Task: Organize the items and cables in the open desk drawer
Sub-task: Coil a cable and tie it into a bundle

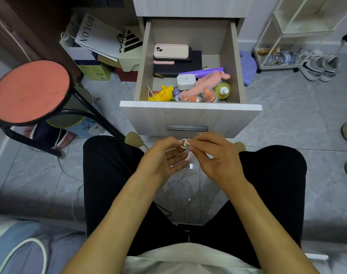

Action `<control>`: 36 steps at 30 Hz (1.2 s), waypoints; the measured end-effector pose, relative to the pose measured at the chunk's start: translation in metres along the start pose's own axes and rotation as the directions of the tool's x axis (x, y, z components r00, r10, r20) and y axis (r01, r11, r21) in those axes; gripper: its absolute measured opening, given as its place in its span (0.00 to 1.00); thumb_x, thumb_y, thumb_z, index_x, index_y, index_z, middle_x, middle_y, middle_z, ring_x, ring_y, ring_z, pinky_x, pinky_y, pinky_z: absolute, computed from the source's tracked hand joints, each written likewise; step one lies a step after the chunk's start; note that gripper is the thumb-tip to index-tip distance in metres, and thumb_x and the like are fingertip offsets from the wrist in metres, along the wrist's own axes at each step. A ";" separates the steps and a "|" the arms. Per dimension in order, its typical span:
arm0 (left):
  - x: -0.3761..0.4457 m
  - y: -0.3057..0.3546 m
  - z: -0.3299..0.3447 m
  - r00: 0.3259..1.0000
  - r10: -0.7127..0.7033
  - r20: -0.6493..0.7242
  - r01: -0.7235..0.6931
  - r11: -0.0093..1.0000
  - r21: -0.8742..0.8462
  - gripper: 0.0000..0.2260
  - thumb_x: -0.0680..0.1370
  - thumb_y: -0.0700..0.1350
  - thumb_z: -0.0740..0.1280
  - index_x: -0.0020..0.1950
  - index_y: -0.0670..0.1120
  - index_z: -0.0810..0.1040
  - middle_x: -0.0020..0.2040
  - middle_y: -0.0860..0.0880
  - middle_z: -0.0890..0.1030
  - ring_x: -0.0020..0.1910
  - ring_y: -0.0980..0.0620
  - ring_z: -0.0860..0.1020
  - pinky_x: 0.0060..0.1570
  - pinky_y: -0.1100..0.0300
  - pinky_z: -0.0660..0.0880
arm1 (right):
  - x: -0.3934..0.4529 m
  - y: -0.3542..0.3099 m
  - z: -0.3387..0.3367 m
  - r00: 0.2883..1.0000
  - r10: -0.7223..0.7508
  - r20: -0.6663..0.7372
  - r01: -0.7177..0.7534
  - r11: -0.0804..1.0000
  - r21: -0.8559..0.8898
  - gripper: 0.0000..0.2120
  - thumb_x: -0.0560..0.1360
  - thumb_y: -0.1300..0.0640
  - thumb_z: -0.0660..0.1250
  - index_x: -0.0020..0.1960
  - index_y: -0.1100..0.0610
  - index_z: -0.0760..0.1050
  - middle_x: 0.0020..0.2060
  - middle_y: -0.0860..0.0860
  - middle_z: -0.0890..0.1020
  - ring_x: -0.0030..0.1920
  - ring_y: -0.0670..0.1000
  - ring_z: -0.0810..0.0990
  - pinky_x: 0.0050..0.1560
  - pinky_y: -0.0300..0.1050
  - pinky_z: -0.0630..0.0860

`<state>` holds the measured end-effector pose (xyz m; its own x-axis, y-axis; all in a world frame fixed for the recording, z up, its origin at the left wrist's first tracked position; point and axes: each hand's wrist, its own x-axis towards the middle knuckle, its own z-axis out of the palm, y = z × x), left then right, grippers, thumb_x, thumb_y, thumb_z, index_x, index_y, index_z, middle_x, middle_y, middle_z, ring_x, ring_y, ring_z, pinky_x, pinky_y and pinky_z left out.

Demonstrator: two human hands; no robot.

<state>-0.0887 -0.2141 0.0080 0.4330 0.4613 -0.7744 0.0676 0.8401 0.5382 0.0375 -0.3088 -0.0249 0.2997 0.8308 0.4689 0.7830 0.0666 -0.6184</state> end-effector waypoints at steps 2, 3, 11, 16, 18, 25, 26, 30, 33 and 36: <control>0.002 -0.002 0.000 1.000 0.016 -0.017 -0.015 0.999 0.038 0.08 0.74 0.40 0.69 0.36 0.45 0.82 0.38 0.46 0.84 0.41 0.49 0.82 0.49 0.53 0.81 | -0.003 0.003 0.002 0.999 -0.032 0.001 0.032 0.999 -0.034 0.10 0.75 0.57 0.68 0.51 0.61 0.84 0.45 0.55 0.83 0.42 0.52 0.81 0.43 0.45 0.81; 0.003 -0.002 -0.001 0.999 0.041 -0.031 -0.038 0.996 0.078 0.07 0.74 0.40 0.70 0.36 0.45 0.82 0.39 0.46 0.84 0.42 0.49 0.82 0.49 0.52 0.81 | -0.004 0.003 0.002 0.999 -0.032 0.000 0.032 0.999 -0.026 0.10 0.75 0.57 0.68 0.50 0.61 0.84 0.45 0.55 0.84 0.42 0.52 0.81 0.43 0.45 0.81; 0.004 -0.002 -0.011 0.982 0.187 -0.021 -0.170 0.931 0.324 0.03 0.73 0.42 0.73 0.40 0.44 0.82 0.42 0.46 0.84 0.44 0.50 0.83 0.47 0.55 0.81 | 0.000 0.004 -0.005 0.992 -0.071 0.100 0.063 0.994 0.086 0.09 0.76 0.57 0.68 0.50 0.60 0.84 0.44 0.53 0.83 0.42 0.48 0.79 0.43 0.41 0.79; 0.005 -0.001 -0.013 0.997 0.071 -0.013 -0.066 0.974 0.215 0.02 0.74 0.40 0.71 0.41 0.43 0.82 0.43 0.44 0.85 0.46 0.47 0.83 0.47 0.53 0.80 | 0.003 0.005 -0.003 0.989 -0.078 0.123 0.070 0.995 0.067 0.06 0.75 0.58 0.69 0.48 0.58 0.84 0.43 0.52 0.82 0.41 0.47 0.78 0.42 0.38 0.78; 0.005 -0.002 -0.010 0.982 0.190 -0.010 -0.184 0.960 0.213 0.02 0.74 0.39 0.72 0.41 0.41 0.81 0.43 0.43 0.85 0.46 0.47 0.84 0.47 0.54 0.80 | 0.002 -0.001 -0.003 0.963 0.246 0.109 -0.269 0.897 0.351 0.04 0.73 0.62 0.72 0.47 0.58 0.84 0.41 0.50 0.83 0.41 0.48 0.81 0.44 0.39 0.79; 0.004 -0.008 -0.007 0.918 0.388 -0.088 -0.339 0.879 0.336 0.03 0.75 0.41 0.72 0.43 0.42 0.81 0.40 0.44 0.85 0.41 0.49 0.85 0.36 0.65 0.77 | 0.006 -0.010 0.000 0.945 0.284 0.163 -0.314 0.929 0.198 0.02 0.75 0.58 0.71 0.47 0.55 0.82 0.41 0.46 0.81 0.41 0.45 0.80 0.41 0.33 0.78; 0.004 -0.007 -0.008 0.923 0.376 -0.084 -0.331 0.885 0.328 0.03 0.75 0.41 0.72 0.43 0.42 0.80 0.39 0.44 0.85 0.40 0.49 0.85 0.35 0.65 0.77 | 0.008 -0.010 0.000 0.967 0.195 0.164 -0.221 0.962 0.158 0.03 0.75 0.58 0.71 0.48 0.56 0.82 0.41 0.47 0.82 0.41 0.45 0.79 0.42 0.33 0.77; 0.003 0.000 -0.012 0.940 0.342 -0.003 -0.321 0.885 0.338 0.04 0.77 0.41 0.70 0.41 0.45 0.80 0.40 0.45 0.84 0.42 0.48 0.84 0.42 0.57 0.81 | 0.015 -0.001 -0.006 0.981 -0.022 0.195 0.006 0.997 0.078 0.06 0.75 0.59 0.70 0.49 0.59 0.84 0.42 0.51 0.84 0.41 0.47 0.79 0.43 0.41 0.77; 0.001 0.005 -0.018 0.930 0.362 0.070 -0.361 0.857 0.367 0.04 0.77 0.43 0.71 0.43 0.43 0.81 0.41 0.46 0.84 0.44 0.48 0.84 0.47 0.52 0.82 | 0.019 0.001 -0.009 0.974 -0.019 0.226 -0.004 0.994 0.105 0.04 0.74 0.61 0.70 0.47 0.58 0.84 0.40 0.51 0.83 0.39 0.48 0.79 0.40 0.46 0.78; 0.002 0.008 -0.020 0.933 0.354 0.069 -0.351 0.848 0.396 0.05 0.76 0.44 0.71 0.44 0.42 0.81 0.43 0.45 0.85 0.46 0.48 0.84 0.45 0.54 0.81 | 0.017 0.001 -0.006 0.973 -0.016 0.231 -0.016 0.991 0.136 0.05 0.74 0.61 0.70 0.47 0.58 0.84 0.40 0.50 0.83 0.40 0.46 0.78 0.41 0.42 0.77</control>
<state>-0.1047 -0.2010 0.0037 0.4902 0.7078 -0.5087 0.2615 0.4373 0.8605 0.0469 -0.2974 -0.0141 0.1525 0.9349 0.3205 0.6969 0.1282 -0.7057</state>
